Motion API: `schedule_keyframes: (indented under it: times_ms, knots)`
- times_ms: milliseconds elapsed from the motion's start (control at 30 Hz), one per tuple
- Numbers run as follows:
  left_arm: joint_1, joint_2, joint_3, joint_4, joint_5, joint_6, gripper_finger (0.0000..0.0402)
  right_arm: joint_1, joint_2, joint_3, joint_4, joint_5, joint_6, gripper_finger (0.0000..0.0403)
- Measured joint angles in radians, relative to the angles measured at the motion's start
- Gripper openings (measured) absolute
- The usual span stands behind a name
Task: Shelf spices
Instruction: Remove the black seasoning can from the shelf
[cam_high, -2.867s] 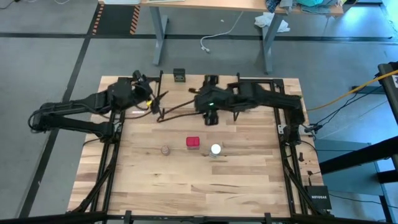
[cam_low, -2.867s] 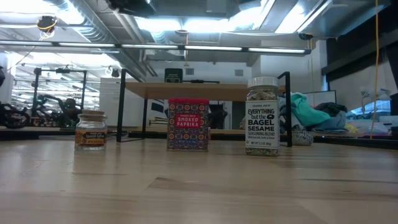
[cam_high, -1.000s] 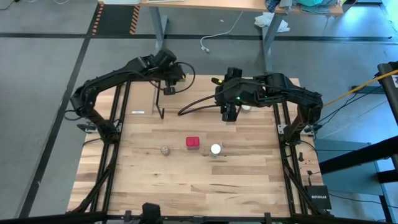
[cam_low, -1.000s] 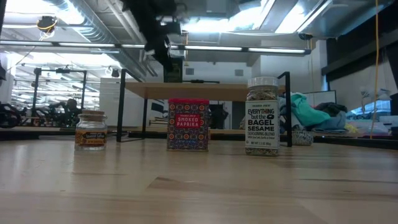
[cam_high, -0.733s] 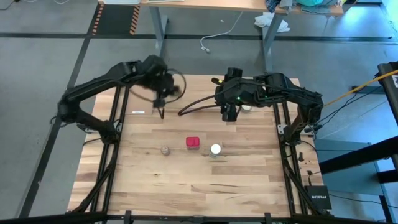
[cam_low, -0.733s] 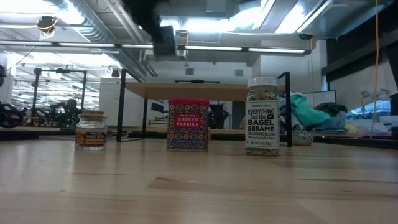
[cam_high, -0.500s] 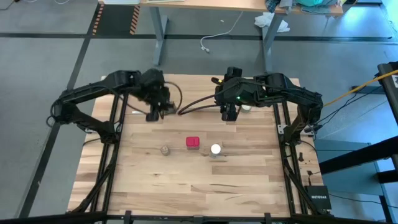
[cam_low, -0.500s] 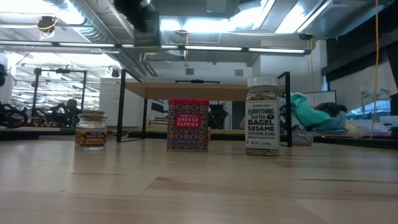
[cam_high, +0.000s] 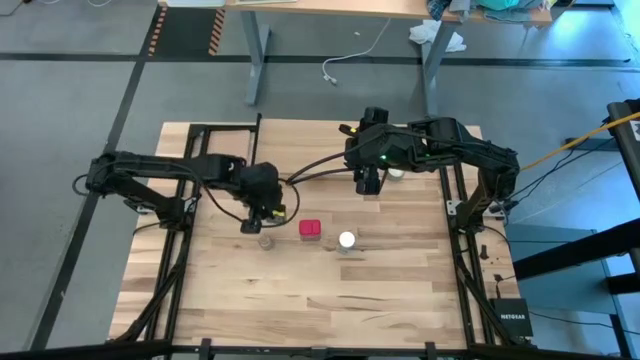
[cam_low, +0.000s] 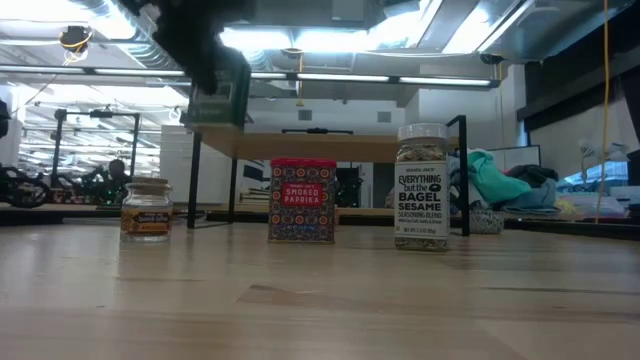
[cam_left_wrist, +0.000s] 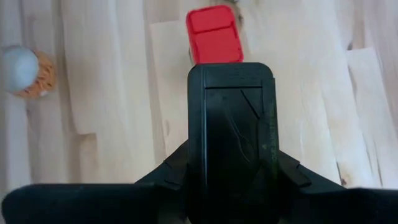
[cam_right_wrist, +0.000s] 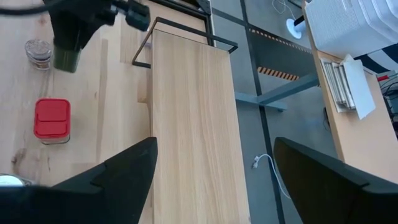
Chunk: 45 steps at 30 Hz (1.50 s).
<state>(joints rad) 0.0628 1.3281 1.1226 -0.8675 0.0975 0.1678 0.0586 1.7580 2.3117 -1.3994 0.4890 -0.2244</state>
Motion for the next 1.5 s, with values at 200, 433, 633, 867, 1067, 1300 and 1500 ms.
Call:
schedule_keyframes:
  times_ms: [200, 433, 633, 867, 1067, 1300, 1500]
  knots:
    - [-0.011, 0.0, -0.095, 0.083, 0.0, -0.052, 0.0108, 0.0, 0.0, 0.0, 0.0, 0.0, 0.014, 0.0327]
    - [-0.02, 0.0, -0.224, 0.215, 0.003, -0.126, 0.0108, 0.0, 0.0, 0.0, 0.013, -0.002, 0.015, 0.0327]
    - [-0.045, 0.0, -0.334, 0.354, -0.07, -0.187, 0.0108, 0.0, 0.0, 0.0, 0.014, -0.002, 0.017, 0.0327]
    - [-0.05, 0.0, -0.414, 0.455, -0.096, -0.258, 0.0108, 0.0, 0.0, 0.0, 0.015, -0.002, 0.034, 0.0327]
    - [-0.05, 0.001, -0.461, 0.519, -0.109, -0.291, 0.0108, 0.0, 0.0, 0.0, 0.015, -0.003, 0.036, 0.0327]
    - [-0.059, 0.0, -0.462, 0.559, -0.109, -0.291, 0.0165, 0.0, 0.0, 0.0, 0.017, -0.003, 0.036, 0.0327]
    - [-0.071, 0.0, -0.462, 0.577, -0.109, -0.296, 0.025, 0.0, 0.0, 0.0, 0.017, -0.003, 0.036, 0.0327]
